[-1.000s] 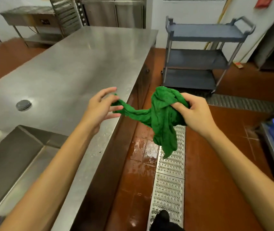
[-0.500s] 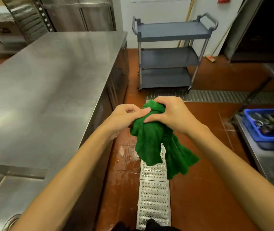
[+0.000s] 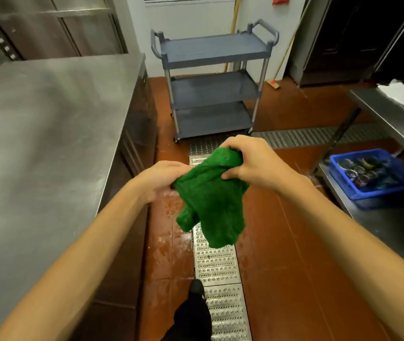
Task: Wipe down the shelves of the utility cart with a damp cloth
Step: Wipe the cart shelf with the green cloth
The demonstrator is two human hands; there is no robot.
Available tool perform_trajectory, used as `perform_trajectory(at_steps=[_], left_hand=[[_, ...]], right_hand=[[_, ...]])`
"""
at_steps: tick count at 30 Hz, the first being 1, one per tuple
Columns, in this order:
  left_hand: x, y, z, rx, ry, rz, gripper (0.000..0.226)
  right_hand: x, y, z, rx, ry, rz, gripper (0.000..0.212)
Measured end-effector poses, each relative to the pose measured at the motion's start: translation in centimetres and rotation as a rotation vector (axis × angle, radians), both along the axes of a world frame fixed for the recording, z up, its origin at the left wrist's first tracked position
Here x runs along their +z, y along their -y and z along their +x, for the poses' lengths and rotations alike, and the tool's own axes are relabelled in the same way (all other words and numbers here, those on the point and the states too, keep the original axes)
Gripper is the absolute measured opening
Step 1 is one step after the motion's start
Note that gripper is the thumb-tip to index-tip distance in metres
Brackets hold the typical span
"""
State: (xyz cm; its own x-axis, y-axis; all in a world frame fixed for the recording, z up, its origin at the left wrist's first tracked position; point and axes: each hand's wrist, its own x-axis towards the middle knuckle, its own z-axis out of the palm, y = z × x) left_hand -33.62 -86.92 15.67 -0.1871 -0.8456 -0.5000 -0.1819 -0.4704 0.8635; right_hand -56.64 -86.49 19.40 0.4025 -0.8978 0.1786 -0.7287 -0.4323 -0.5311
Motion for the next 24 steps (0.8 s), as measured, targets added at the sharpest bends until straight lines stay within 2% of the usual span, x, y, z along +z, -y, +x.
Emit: perform_trajectory(at_steps=[3,6,8,11,14,16,18,20,22,24], left_hand=[[0.6,3.6,1.5,-0.282,0.253,-0.05,0.018],[1.8,7.2,2.6,-0.48,0.478,-0.047,0.04],[2.5,9.8,3.2,-0.572,0.561,-0.035,0.051],[2.8,13.6,4.2,-0.638,0.585,-0.115,0.032],[2.7,17.0,4.9,-0.619,0.59,-0.33,0.023],[2.2,19.1,5.5,-0.514,0.517,-0.397,0.02],[1.8,21.0,6.2,-0.356,0.447,-0.431,0.026],[1.5,22.9,6.7,-0.256,0.413,-0.471,0.034],[1.4,24.7,7.0,-0.243,0.4,-0.518,0.037],[1.4,26.7,7.1,-0.239,0.406,-0.585,0.036]], right_hand=[[0.1,3.6,0.9,-0.026,-0.084,-0.046,0.047],[0.2,7.0,1.6,-0.033,-0.174,-0.056,0.051],[0.3,9.0,2.0,-0.019,-0.229,-0.067,0.055],[0.5,12.1,2.7,0.018,-0.297,-0.087,0.06],[0.5,15.2,3.0,0.047,-0.33,-0.064,0.072],[0.2,17.1,2.8,0.059,-0.321,-0.038,0.086],[-0.2,19.2,2.5,0.049,-0.316,-0.012,0.09],[-0.7,21.5,2.2,0.019,-0.327,0.004,0.077],[-1.4,23.9,2.1,-0.008,-0.338,0.018,0.06],[-1.8,26.4,2.1,-0.017,-0.328,0.028,0.055]])
